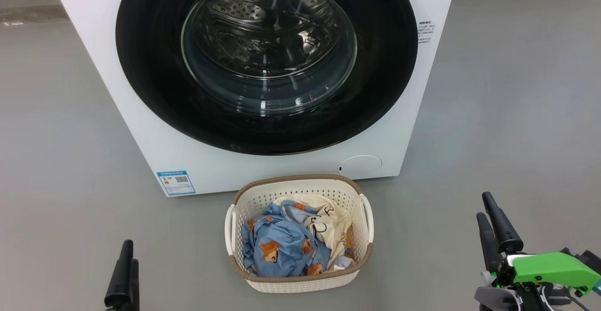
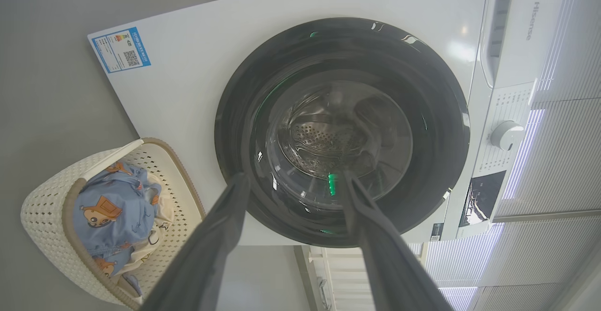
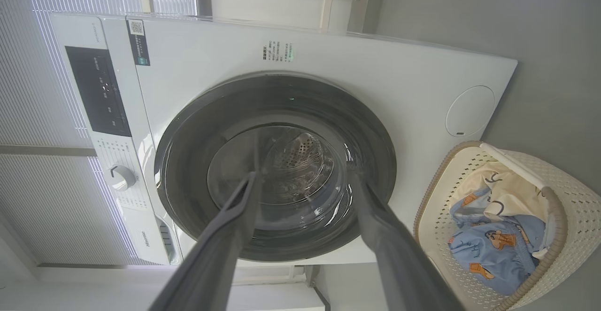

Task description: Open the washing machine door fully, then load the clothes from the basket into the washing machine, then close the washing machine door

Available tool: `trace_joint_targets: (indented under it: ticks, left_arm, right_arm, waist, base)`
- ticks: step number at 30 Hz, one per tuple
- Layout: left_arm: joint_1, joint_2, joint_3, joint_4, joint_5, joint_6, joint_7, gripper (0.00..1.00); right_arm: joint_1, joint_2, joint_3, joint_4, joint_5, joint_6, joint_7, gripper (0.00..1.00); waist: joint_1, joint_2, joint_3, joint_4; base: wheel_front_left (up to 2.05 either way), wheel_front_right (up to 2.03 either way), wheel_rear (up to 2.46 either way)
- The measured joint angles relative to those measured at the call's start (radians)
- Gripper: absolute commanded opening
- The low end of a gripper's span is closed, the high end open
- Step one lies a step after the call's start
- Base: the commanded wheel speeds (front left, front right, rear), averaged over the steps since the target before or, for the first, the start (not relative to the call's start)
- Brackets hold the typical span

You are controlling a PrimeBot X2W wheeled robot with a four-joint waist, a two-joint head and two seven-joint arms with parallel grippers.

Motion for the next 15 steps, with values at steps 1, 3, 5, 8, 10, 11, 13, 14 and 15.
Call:
trace_joint_targets:
  ticks: [1,3,5,8,10,11,13,14,15]
  left_arm:
    - [0.0,0.002,-0.004,-0.003,0.001,0.0,-0.003,1.0]
    - [0.0,0.012,-0.015,-0.008,0.008,0.0,-0.014,1.0]
    - [0.0,0.023,-0.025,-0.013,0.029,0.0,-0.025,1.0]
    - [0.0,0.04,-0.036,-0.014,0.063,0.0,-0.04,1.0]
    - [0.0,0.051,-0.046,-0.014,0.091,0.0,-0.045,1.0]
    - [-0.001,0.056,-0.051,-0.014,0.106,0.0,-0.047,1.0]
    - [-0.001,0.059,-0.055,-0.014,0.132,0.0,-0.054,1.0]
    - [-0.001,0.06,-0.055,-0.014,0.152,0.0,-0.058,1.0]
    - [-0.001,0.06,-0.055,-0.014,0.173,0.0,-0.062,1.0]
  right_arm:
    - [0.0,0.0,0.004,-0.003,-0.005,0.0,-0.005,1.0]
    - [0.0,0.0,0.01,-0.008,-0.031,0.0,-0.011,1.0]
    - [0.0,-0.002,0.016,-0.012,-0.053,0.0,-0.016,1.0]
    - [0.0,-0.003,0.03,-0.016,-0.076,0.0,-0.024,1.0]
    - [0.0,-0.003,0.038,-0.021,-0.101,0.0,-0.03,1.0]
    - [0.0,-0.003,0.041,-0.023,-0.111,0.0,-0.032,1.0]
    - [-0.001,-0.003,0.046,-0.027,-0.125,0.0,-0.039,1.0]
    - [-0.001,-0.005,0.049,-0.029,-0.136,0.0,-0.04,1.0]
    - [-0.002,-0.007,0.053,-0.03,-0.154,0.0,-0.045,1.0]
  waist:
    - [0.0,0.0,0.0,0.0]
    - [0.0,0.0,0.0,0.001]
    - [0.0,0.0,-0.001,0.002]
    - [0.0,0.0,-0.002,0.003]
    - [0.0,0.0,-0.003,0.004]
    - [0.0,0.0,-0.003,0.004]
    - [0.0,0.0,-0.004,0.005]
    - [0.0,0.0,-0.004,0.005]
    - [0.0,0.0,-0.005,0.005]
  base:
    - [0.0,0.0,0.0]
    - [0.0,0.0,0.0]
    - [0.0,0.0,0.0]
    - [0.0,0.0,0.0]
    - [0.0,0.0,0.0]
    - [0.0,0.0,0.0]
    - [0.0,0.0,0.0]
    - [0.0,0.0,0.0]
    - [0.0,0.0,0.0]
